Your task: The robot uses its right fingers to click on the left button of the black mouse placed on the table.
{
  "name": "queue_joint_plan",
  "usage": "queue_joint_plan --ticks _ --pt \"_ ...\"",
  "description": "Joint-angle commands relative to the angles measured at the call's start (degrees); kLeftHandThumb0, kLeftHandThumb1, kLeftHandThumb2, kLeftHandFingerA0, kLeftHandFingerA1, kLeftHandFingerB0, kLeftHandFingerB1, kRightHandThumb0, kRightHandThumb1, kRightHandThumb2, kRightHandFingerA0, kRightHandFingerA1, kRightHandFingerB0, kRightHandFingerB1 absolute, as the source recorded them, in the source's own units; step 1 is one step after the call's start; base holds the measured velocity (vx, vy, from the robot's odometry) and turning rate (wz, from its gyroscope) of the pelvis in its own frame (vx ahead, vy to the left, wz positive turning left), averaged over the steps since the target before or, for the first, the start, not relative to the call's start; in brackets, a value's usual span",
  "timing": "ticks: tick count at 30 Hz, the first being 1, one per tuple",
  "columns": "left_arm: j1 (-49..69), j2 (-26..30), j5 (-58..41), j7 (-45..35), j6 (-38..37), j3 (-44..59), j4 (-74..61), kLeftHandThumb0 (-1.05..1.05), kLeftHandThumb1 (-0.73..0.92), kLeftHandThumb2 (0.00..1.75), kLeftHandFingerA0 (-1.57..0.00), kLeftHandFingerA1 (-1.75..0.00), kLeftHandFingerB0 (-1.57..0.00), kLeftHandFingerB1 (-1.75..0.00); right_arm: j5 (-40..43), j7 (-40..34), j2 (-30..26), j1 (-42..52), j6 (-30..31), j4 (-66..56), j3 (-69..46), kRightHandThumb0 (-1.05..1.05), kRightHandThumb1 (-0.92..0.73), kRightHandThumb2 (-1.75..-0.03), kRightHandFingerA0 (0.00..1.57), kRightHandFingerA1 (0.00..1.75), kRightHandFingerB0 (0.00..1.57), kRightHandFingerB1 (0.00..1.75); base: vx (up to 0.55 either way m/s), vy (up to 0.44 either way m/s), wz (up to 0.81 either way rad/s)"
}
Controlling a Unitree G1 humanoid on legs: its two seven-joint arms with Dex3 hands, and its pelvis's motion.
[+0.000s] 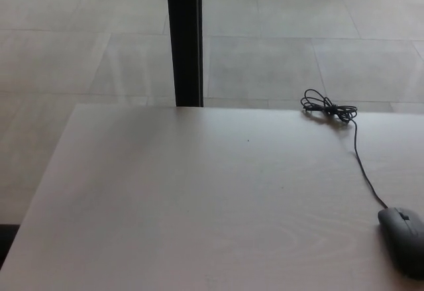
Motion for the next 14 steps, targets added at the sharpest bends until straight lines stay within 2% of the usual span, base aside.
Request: queue_joint_plan --ticks 1,2,3,4,5,7,8,10,11,12,14 --pt "0.8 0.4 -1.3 -1.7 -1.8 0.9 0.4 -0.81 0.92 0.70 -0.59 -0.58 -0.45 -0.44 38.9 -5.7 16.5 1.3 11.5 15.9 -32.8 -0.80 -0.85 -0.66 0.50 0.54 0.19 0.34 0.00 0.000 0.00" --pt "0.8 0.3 -1.4 -1.7 -1.8 0.9 0.4 -0.81 0.92 0.70 -0.59 -0.58 -0.45 -0.44 38.8 -5.7 16.7 1.2 11.3 16.1 -33.0 -0.80 -0.85 -0.66 0.50 0.54 0.19 0.34 0.00 0.000 0.00" --pt "0.8 0.2 -1.4 -1.7 -1.9 0.9 0.4 -0.80 0.92 0.71 -0.54 -0.54 -0.45 -0.43 38.8 -6.0 17.5 1.1 10.7 16.4 -33.0 -0.79 -0.68 -1.02 0.49 0.65 0.16 0.52 0.00 0.000 0.00" --pt "1.0 0.2 -1.3 -1.9 -2.0 0.8 0.3 -0.80 0.92 0.72 -0.53 -0.54 -0.42 -0.43 39.0 -6.3 19.4 1.2 9.8 17.0 -32.8 -0.75 -0.66 -1.02 0.47 0.65 0.18 0.51 0.00 0.000 0.00" --pt "1.0 0.3 -1.2 -1.9 -1.9 0.7 0.3 -0.80 0.92 0.72 -0.57 -0.55 -0.43 -0.44 39.1 -5.9 20.3 1.5 9.8 16.6 -32.7 -0.78 -0.84 -0.65 0.53 0.59 0.23 0.43 0.00 0.000 0.00" --pt "0.8 0.5 -1.1 -1.7 -1.6 0.7 0.3 -0.80 0.92 0.73 -0.58 -0.58 -0.41 -0.43 39.2 -5.1 21.8 1.9 9.4 16.1 -32.7 -0.77 -0.84 -0.65 0.54 0.60 0.24 0.40 0.00 0.000 0.00" --pt "0.6 0.7 -1.1 -1.3 -1.2 0.7 0.5 -0.82 0.92 0.71 -0.60 -0.58 -0.43 -0.43 39.4 -4.0 22.2 2.2 8.6 17.7 -32.9 -0.75 -0.66 -1.01 0.41 0.62 0.17 0.48 0.00 0.000 0.00" --pt "0.5 0.7 -1.2 -1.1 -1.2 0.8 0.7 -0.82 0.92 0.71 -0.60 -0.58 -0.43 -0.43 39.3 -3.1 21.9 2.3 8.1 19.5 -33.3 -0.75 -0.66 -1.01 0.41 0.62 0.17 0.48 0.00 0.000 0.00" --pt "0.5 0.9 -0.5 -0.3 -1.2 0.2 1.0 -0.83 0.92 0.71 -0.62 -0.55 -0.45 -0.42 39.4 -2.8 21.6 2.0 7.6 20.9 -33.6 -0.74 -0.83 -0.65 0.47 0.56 0.18 0.39 0.00 0.000 0.00" --pt "0.5 0.9 -0.3 -0.7 -1.3 0.1 1.1 -0.84 0.92 0.72 -0.60 -0.56 -0.43 -0.42 39.2 -3.0 21.8 1.9 7.6 21.1 -33.6 -0.74 -0.66 -1.00 0.43 0.63 0.16 0.49 0.00 0.000 0.00" --pt "0.5 0.8 -0.6 -0.9 -1.3 0.3 1.2 -0.85 0.92 0.74 -0.58 -0.56 -0.41 -0.42 39.2 -2.0 21.9 2.0 6.7 22.2 -33.6 -0.74 -0.66 -0.99 0.42 0.63 0.15 0.48 0.00 0.000 0.00"
